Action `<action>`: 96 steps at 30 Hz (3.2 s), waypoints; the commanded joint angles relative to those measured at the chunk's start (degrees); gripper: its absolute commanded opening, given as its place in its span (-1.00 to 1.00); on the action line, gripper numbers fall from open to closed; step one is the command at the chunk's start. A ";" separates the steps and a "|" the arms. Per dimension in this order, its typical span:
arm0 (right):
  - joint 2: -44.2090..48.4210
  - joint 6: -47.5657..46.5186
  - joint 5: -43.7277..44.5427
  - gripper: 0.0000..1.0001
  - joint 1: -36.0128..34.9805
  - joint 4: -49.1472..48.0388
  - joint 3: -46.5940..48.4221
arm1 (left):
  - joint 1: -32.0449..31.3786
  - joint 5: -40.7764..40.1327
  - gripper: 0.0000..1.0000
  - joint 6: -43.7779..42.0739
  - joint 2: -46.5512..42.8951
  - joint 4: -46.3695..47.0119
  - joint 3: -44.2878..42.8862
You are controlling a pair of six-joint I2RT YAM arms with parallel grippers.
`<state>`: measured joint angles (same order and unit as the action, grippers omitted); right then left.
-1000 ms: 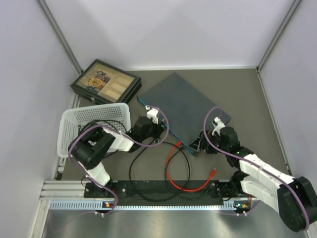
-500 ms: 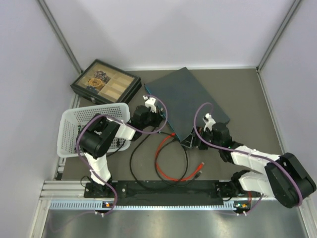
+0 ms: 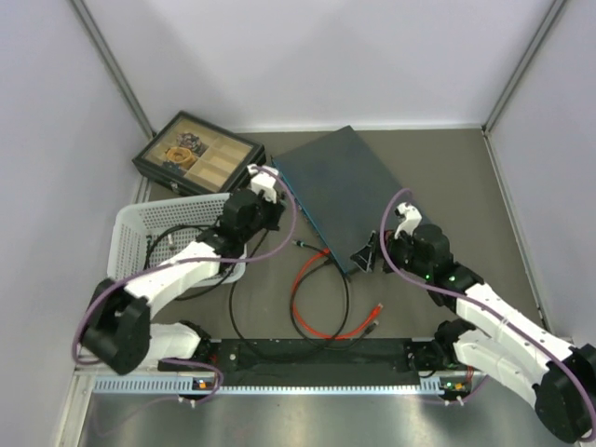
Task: Insert the plug into the switch port
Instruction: Adjust the switch port at the center of the board, then adjust the connector at the center of the board.
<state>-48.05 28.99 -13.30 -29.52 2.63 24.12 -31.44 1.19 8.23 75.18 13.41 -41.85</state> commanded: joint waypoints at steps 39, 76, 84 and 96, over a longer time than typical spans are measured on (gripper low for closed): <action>-10.51 9.92 22.76 -1.00 -29.11 13.34 10.34 | -0.02 2.13 -1.00 -4.19 -14.01 -13.85 -1.22; 31.00 21.23 53.22 0.98 -0.89 24.47 -9.09 | -19.18 16.65 -1.00 -7.70 10.25 -23.69 -7.55; 12.75 -5.78 22.31 0.95 -0.89 5.81 -2.33 | -19.54 15.95 -1.00 -7.70 12.18 -23.60 -7.46; -14.33 -18.53 -3.64 0.47 -0.98 -2.37 8.66 | -19.54 13.40 -1.00 -7.26 16.41 -23.08 -8.87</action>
<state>-58.26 15.03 -5.56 -30.85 6.37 29.58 -50.72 15.64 1.30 91.55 -11.22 -49.01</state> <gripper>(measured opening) 0.762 0.054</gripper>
